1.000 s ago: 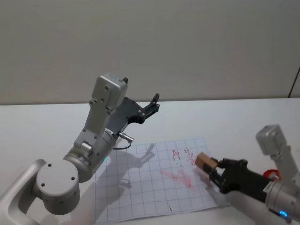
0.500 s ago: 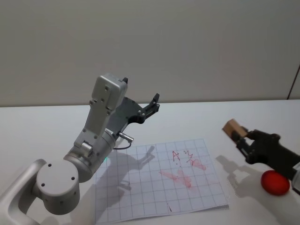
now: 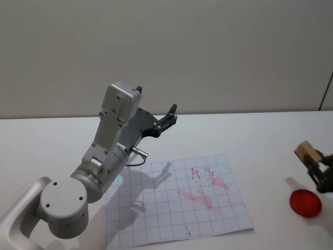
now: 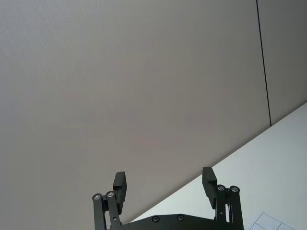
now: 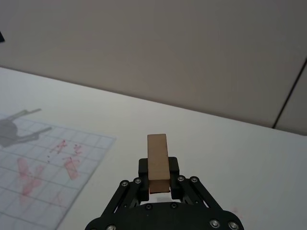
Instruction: Use the one hand to pick up the stamp and affix it onto the A4 paper.
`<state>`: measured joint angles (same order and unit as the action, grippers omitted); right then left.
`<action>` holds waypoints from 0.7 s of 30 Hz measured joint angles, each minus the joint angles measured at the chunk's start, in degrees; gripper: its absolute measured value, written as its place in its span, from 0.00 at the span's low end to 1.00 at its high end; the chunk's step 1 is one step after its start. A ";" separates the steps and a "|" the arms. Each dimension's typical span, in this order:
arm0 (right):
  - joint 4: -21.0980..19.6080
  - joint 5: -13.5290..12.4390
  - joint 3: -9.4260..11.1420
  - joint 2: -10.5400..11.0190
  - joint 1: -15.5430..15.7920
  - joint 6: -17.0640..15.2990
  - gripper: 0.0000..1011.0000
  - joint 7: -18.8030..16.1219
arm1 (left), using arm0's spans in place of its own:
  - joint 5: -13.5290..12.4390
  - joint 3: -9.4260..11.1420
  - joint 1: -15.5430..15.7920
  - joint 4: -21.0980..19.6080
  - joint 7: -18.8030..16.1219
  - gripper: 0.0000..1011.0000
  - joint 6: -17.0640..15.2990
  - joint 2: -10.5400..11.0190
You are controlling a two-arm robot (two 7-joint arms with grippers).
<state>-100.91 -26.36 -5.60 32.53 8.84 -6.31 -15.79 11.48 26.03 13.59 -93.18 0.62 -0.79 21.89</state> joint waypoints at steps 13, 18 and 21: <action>-1.36 1.78 3.00 4.75 8.49 1.95 0.22 1.51 | 0.00 0.00 0.00 0.00 0.00 0.99 0.00 0.00; -1.40 1.95 3.50 5.57 10.01 2.27 0.22 0.86 | 0.00 0.00 0.00 0.00 0.00 0.99 0.00 0.00; -1.40 2.04 3.67 5.88 10.54 2.40 0.22 0.42 | 0.00 0.00 0.00 0.00 0.00 0.99 0.00 0.00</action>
<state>-102.32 -24.31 -1.93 38.40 19.37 -3.91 -15.37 11.48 26.02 13.59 -93.18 0.62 -0.79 21.89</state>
